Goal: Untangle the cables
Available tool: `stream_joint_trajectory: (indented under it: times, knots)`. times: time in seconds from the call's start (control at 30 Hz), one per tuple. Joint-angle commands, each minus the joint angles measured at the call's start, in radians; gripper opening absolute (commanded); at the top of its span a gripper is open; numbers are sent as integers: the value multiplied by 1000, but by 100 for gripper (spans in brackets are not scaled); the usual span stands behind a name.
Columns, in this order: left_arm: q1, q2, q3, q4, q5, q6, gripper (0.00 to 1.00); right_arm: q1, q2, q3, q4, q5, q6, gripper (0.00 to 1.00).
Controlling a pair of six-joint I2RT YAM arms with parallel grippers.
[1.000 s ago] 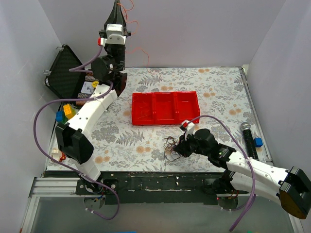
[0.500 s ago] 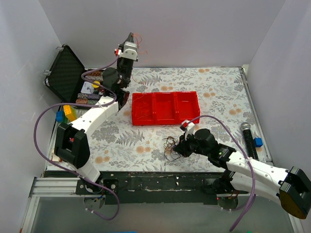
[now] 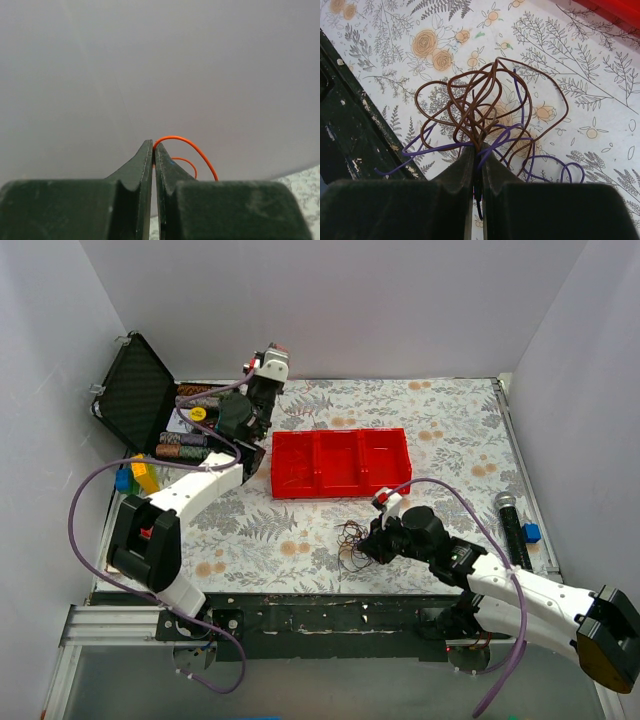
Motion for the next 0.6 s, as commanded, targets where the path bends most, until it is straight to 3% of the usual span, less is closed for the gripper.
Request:
stream_joint_trajectory:
  times: [0.0, 0.23, 0.57]
  knots:
    - [2, -104, -102, -55, -44, -2, 0, 1, -23, -18, 53, 13, -1, 5]
    - [2, -167, -231, -141, -63, -16, 0, 2, -15, -22, 60, 12, 1, 5]
    - [-29, -121, -219, -335, -26, -30, 0, -1, 3, -16, 65, 9, 2, 5]
